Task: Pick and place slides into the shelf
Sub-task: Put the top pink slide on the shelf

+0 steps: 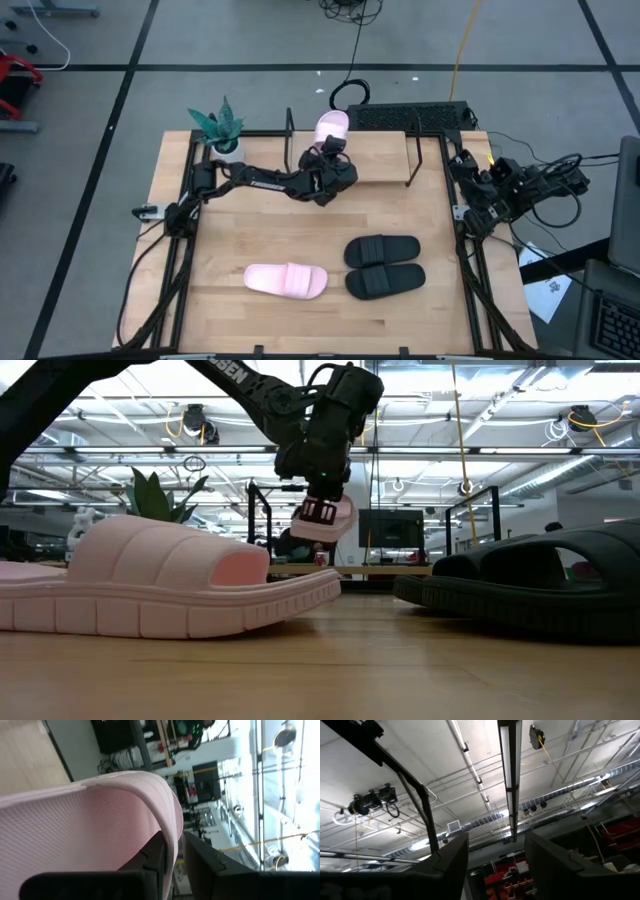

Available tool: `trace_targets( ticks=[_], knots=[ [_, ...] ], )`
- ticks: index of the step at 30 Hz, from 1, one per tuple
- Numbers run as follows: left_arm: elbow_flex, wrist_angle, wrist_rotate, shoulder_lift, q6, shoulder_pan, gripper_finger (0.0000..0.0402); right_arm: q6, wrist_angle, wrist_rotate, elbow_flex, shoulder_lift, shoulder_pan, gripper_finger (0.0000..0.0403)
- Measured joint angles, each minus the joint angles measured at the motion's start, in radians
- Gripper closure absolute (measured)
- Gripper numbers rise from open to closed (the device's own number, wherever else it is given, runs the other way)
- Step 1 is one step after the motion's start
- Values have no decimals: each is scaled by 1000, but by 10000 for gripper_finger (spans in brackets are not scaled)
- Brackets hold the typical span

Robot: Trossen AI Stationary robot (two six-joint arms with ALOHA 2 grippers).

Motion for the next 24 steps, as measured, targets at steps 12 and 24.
trace_targets(
  ticks=[12,24],
  knots=[
    [0,-1,-101,0,-81,-20,339,22,-12,-18,0,-9,0,218],
    [0,-65,-105,0,-124,-38,338,51,-26,-19,0,-20,0,218]
  ],
)
